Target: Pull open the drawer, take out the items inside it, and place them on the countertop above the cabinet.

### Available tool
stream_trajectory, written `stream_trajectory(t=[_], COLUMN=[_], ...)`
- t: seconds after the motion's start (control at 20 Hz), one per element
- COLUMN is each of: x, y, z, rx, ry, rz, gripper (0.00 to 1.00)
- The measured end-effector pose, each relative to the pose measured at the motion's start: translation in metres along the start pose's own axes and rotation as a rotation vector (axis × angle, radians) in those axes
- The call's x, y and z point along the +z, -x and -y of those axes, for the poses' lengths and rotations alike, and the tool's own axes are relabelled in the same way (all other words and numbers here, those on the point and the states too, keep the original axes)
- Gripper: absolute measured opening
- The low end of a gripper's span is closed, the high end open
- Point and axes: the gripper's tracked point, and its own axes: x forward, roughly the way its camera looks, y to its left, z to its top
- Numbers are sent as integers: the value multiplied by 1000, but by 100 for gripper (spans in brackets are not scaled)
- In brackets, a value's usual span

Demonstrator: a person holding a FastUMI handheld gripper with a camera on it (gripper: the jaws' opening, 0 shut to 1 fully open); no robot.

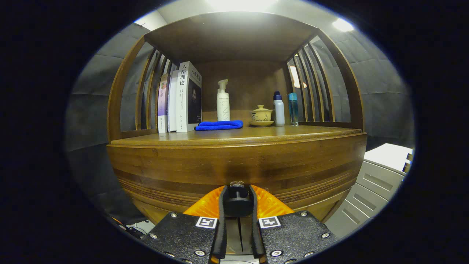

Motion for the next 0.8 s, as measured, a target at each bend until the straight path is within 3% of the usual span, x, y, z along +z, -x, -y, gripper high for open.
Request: stream_trajectory(t=[0.8], x=[-9], y=[73], z=[4], rx=[-17], ry=[-3], rz=[-13], gripper=[27])
